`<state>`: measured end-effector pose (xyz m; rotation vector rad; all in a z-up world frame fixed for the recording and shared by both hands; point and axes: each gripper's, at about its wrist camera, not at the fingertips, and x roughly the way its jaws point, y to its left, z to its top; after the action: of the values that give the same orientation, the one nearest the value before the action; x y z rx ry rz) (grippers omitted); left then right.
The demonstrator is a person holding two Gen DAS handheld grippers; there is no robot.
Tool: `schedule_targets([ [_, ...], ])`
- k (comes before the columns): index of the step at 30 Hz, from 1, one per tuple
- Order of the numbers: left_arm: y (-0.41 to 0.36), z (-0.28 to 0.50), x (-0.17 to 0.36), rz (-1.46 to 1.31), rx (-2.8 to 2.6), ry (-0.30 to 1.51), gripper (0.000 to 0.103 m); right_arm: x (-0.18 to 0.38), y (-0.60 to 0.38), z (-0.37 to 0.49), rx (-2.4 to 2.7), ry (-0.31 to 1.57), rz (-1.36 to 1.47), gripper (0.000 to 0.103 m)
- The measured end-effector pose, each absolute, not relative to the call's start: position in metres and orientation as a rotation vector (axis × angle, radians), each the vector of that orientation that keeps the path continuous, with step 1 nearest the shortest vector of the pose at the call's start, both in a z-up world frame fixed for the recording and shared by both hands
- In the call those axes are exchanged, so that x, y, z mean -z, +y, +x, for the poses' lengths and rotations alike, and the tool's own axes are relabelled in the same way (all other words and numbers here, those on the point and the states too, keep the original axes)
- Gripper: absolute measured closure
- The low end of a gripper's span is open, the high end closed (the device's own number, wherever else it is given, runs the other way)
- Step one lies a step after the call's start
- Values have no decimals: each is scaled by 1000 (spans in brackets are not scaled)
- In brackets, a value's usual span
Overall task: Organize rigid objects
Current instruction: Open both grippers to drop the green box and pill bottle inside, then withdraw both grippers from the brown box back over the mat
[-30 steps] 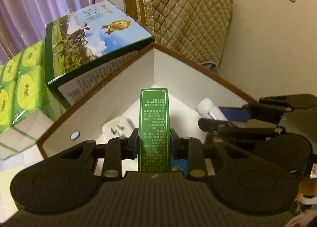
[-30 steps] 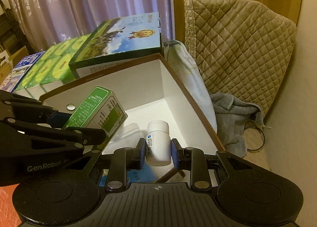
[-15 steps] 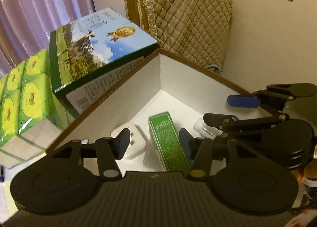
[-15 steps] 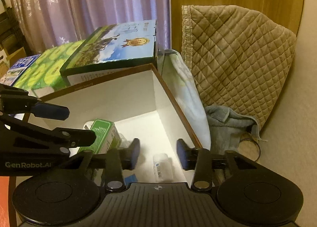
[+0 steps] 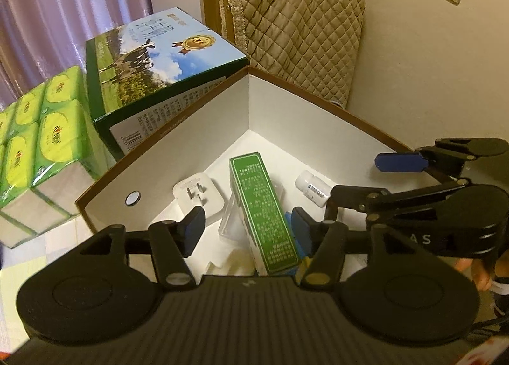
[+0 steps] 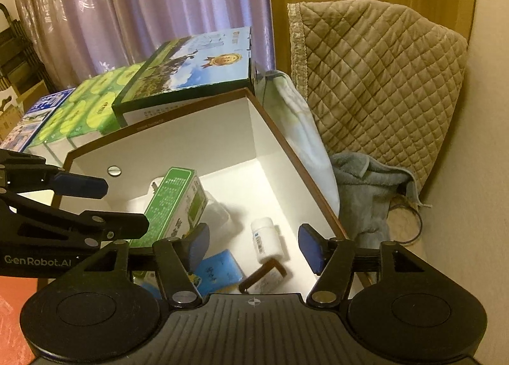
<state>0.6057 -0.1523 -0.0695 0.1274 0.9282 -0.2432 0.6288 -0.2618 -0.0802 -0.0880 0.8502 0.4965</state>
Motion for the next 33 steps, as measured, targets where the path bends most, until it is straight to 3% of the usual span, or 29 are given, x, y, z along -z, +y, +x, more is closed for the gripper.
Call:
schedule_targets([
  [13, -133, 556, 43, 90, 197, 851, 42, 57, -268, 590, -509, 811, -57, 40],
  [17, -128, 534, 32, 101, 186, 803, 32, 49, -270, 572, -508, 799, -41, 39],
  [21, -124, 506, 22, 134, 172, 755, 29, 43, -273, 549, -497, 797, -22, 39],
  [33, -97, 424, 2, 141, 150, 721, 29, 28, -271, 465, -450, 791, 13, 38],
])
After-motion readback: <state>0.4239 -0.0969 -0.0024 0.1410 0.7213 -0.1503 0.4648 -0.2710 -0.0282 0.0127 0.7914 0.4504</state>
